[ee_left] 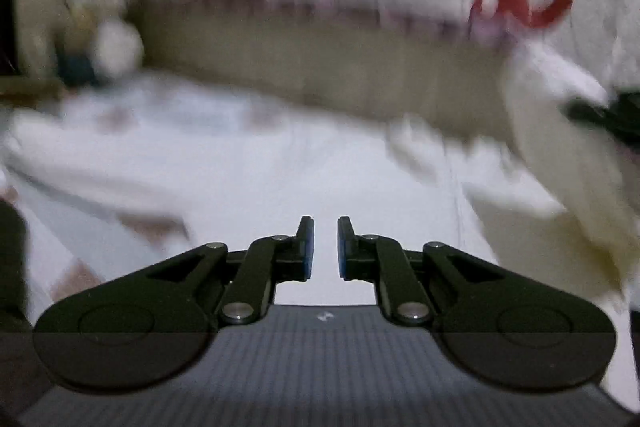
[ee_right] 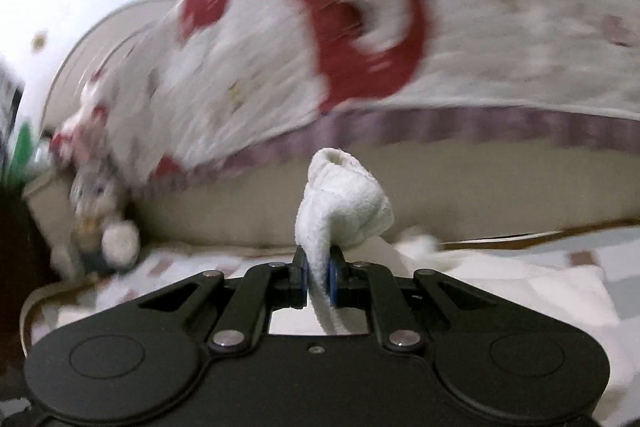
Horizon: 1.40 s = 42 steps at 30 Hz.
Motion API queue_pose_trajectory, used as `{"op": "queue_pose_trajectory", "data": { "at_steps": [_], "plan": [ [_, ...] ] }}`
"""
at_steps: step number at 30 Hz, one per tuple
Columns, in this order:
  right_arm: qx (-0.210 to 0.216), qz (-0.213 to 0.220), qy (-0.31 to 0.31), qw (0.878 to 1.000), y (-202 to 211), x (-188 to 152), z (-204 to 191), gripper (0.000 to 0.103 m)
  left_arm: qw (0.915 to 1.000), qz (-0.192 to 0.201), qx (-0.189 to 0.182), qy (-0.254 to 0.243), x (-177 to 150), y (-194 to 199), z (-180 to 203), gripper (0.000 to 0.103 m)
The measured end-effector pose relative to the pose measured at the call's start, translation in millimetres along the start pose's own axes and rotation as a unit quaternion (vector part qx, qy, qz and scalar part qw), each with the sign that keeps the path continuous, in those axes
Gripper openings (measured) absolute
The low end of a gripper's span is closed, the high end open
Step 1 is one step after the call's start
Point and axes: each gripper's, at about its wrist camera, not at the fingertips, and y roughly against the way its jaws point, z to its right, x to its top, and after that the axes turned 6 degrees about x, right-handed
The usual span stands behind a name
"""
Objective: Fold clothes
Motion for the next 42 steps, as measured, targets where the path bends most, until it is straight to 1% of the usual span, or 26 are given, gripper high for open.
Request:
{"op": "queue_pose_trajectory", "data": {
  "at_steps": [1,2,3,4,5,6,9,11,12,14,15,16,18,19,21,23,24,25,27,28,30,32,35,37,40,42],
  "plan": [
    [-0.002,-0.014,0.02,1.0,-17.2,-8.6,-13.3,0.013,1.0,0.001,-0.002,0.001,0.5,-2.7,-1.3,0.01],
    [-0.011,-0.035,0.045,0.998,-32.7,-19.1,-21.5,0.017,1.0,0.001,-0.003,0.002,1.0,-5.5,-2.7,0.01],
    [-0.021,-0.056,0.069,0.996,-48.1,-29.8,-29.5,0.018,1.0,0.002,-0.005,0.003,1.5,-8.2,-4.0,0.01],
    [-0.023,-0.086,0.069,0.994,-56.0,-36.9,-27.7,0.019,1.0,0.001,-0.008,0.003,1.7,-10.9,-5.0,0.01],
    [-0.025,-0.116,0.067,0.991,-63.4,-43.8,-25.3,0.025,0.9998,-0.007,-0.016,0.003,0.3,-13.5,-4.3,0.012],
    [-0.026,-0.146,0.066,0.987,-70.7,-50.7,-23.0,0.025,0.9996,-0.015,-0.025,0.003,-1.1,-16.0,-3.5,0.014],
    [0.01,-0.17,0.068,0.983,-31.3,-45.4,-10.2,0.028,0.9984,-0.035,-0.045,-0.002,-6.2,-23.4,3.5,0.014],
    [0.017,-0.187,0.107,0.976,9.9,-41.3,2.8,0.04,0.9973,-0.039,-0.061,-0.012,-14.0,-24.6,14.3,0.014],
    [0.008,-0.194,0.129,0.972,26.9,-40.6,12.6,0.041,0.9966,-0.041,-0.069,-0.018,-16.3,-26.2,19.7,0.015],
    [-0.042,-0.206,0.155,0.965,64.9,-48.9,40.4,0.042,0.9949,-0.045,-0.086,-0.028,-22.4,-26.6,30.5,0.02],
    [-0.068,-0.202,0.146,0.966,78.2,-51.5,55.3,0.044,0.9939,-0.048,-0.094,-0.031,-25.2,-26.5,35.2,0.023],
    [-0.097,-0.195,0.119,0.969,92.9,-57.1,74.4,0.044,0.9931,-0.055,-0.102,-0.021,-23.4,-29.6,36.7,0.025],
    [-0.158,-0.204,0.065,0.964,108.4,-66.4,105.9,0.044,0.9908,-0.068,-0.117,-0.002,-19.9,-35.6,39.8,0.029],
    [-0.178,-0.196,0.054,0.963,113.5,-66.6,114.7,0.044,0.9894,-0.074,-0.124,0.008,-18.2,-38.6,41.4,0.03],
    [-0.172,-0.185,0.041,0.967,115.2,-62.2,123.4,0.044,0.986,-0.087,-0.139,0.028,-14.7,-44.7,44.5,0.035],
    [-0.168,-0.177,0.027,0.97,111.1,-60.1,130.8,0.047,0.9818,-0.1,-0.154,0.047,-11.2,-50.8,47.6,0.038],
    [-0.167,-0.175,0.018,0.97,105.9,-60.3,133.8,0.048,0.9794,-0.107,-0.162,0.057,-9.5,-53.8,49.2,0.037],
    [-0.167,-0.183,0.01,0.969,102.2,-64.1,139.5,0.048,0.9772,-0.112,-0.168,0.065,-7.4,-56.4,50.8,0.036],
    [-0.175,-0.198,0.011,0.964,91.9,-71.1,144.6,0.048,0.9767,-0.11,-0.173,0.064,-0.8,-57.3,55.3,0.038],
    [-0.181,-0.207,0.017,0.961,86.5,-73.4,146.7,0.048,0.9788,-0.102,-0.167,0.061,1.6,-56.5,58.4,0.038],
    [-0.188,-0.205,0.017,0.96,83.5,-75.8,149.7,0.05,0.9812,-0.099,-0.155,0.058,3.6,-58.8,64.6,0.04],
    [-0.194,-0.202,0.004,0.96,76.8,-74.1,152.0,0.059,0.982,-0.101,-0.148,0.059,3.6,-62.8,70.1,0.041],
    [-0.19,-0.197,-0.007,0.962,72.7,-71.1,151.6,0.06,0.9815,-0.108,-0.143,0.067,1.4,-70.4,77.1,0.041],
    [-0.193,-0.2,0.002,0.961,69.9,-73.5,151.1,0.061,0.9825,-0.106,-0.136,0.072,-0.4,-74.9,78.7,0.042],
    [-0.212,-0.217,0.018,0.953,58.4,-80.0,153.8,0.06,0.984,-0.101,-0.125,0.077,-2.9,-81.5,81.3,0.044],
    [-0.209,-0.214,0.013,0.954,56.1,-79.9,155.9,0.06,0.9878,-0.093,-0.104,0.069,-2.3,-82.6,84.3,0.047]
  ]
}}
